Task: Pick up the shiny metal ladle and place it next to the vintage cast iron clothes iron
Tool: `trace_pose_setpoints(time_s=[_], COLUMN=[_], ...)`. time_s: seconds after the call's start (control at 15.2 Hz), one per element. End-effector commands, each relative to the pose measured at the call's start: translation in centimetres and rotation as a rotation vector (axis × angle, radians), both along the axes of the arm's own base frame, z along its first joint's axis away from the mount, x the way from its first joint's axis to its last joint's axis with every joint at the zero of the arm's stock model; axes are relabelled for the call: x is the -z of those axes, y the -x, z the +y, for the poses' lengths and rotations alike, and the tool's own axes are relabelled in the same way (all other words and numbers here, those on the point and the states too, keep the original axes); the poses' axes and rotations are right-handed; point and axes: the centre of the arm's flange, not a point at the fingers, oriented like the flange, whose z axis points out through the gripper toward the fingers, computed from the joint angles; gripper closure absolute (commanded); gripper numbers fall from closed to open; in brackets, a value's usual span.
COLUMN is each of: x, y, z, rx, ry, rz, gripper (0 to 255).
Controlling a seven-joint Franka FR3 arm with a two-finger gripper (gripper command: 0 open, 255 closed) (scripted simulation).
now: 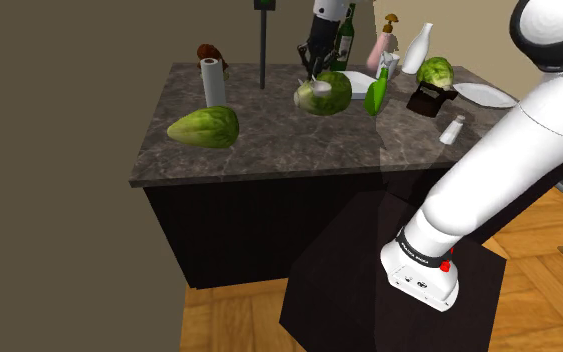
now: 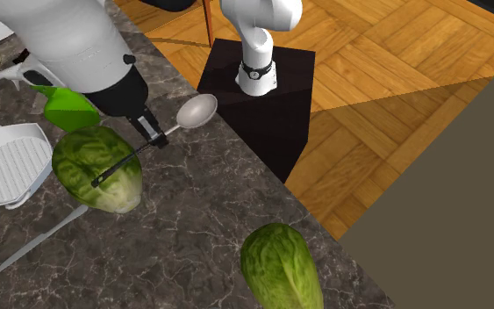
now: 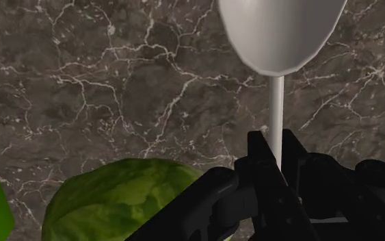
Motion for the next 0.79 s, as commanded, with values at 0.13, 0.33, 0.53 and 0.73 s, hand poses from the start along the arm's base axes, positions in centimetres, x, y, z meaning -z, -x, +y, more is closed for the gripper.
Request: trace_pose_setpoints(time_s=[0.13, 0.33, 0.53, 0.73], x=[0.0, 0.0, 0.0, 0.0], y=[4.5, 7.6, 10.7, 13.8], z=[-3.5, -5.9, -8.4, -10.9], rx=[-0.001, -0.001, -0.001, -0.001], ry=[-0.001, -0.001, -0.001, -0.001], rz=[0.0, 0.0, 0.0, 0.0], gripper=[255, 255, 255, 255])
